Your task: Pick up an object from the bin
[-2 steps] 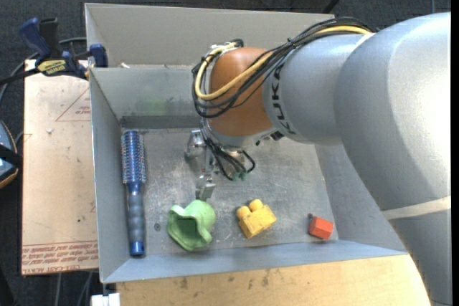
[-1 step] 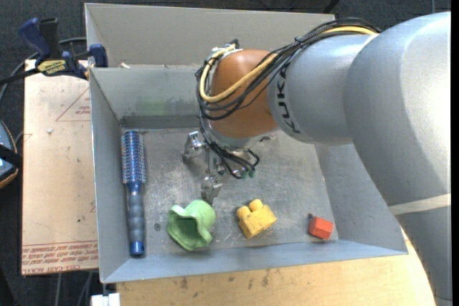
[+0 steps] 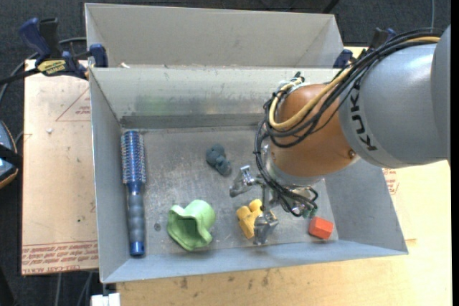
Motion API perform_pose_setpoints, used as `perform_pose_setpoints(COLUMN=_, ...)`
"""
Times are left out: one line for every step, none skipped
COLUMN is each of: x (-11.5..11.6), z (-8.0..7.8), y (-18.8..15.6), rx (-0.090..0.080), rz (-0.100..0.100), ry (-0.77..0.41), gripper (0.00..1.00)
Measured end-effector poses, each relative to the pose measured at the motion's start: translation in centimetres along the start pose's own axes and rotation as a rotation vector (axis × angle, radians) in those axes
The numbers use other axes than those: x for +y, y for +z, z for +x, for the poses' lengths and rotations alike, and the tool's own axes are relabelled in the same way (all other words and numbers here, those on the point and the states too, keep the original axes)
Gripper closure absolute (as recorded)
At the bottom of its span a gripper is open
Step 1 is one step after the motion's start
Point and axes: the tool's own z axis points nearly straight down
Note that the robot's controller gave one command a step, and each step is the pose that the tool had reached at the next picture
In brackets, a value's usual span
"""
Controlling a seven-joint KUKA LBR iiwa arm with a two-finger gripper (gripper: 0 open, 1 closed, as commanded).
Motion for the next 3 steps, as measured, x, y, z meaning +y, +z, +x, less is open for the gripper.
perform_pose_setpoints(x=-2.0, z=0.5, y=4.2, rx=-0.007, rz=-0.007, ry=0.35, gripper=0.0)
perform_pose_setpoints(x=-2.1, z=0.3, y=4.0, rx=-0.015, rz=-0.005, ry=0.349, gripper=1.0)
perform_pose_setpoints(x=1.4, z=-1.1, y=-10.4, rx=-0.014, rz=-0.001, ry=0.056, gripper=1.0)
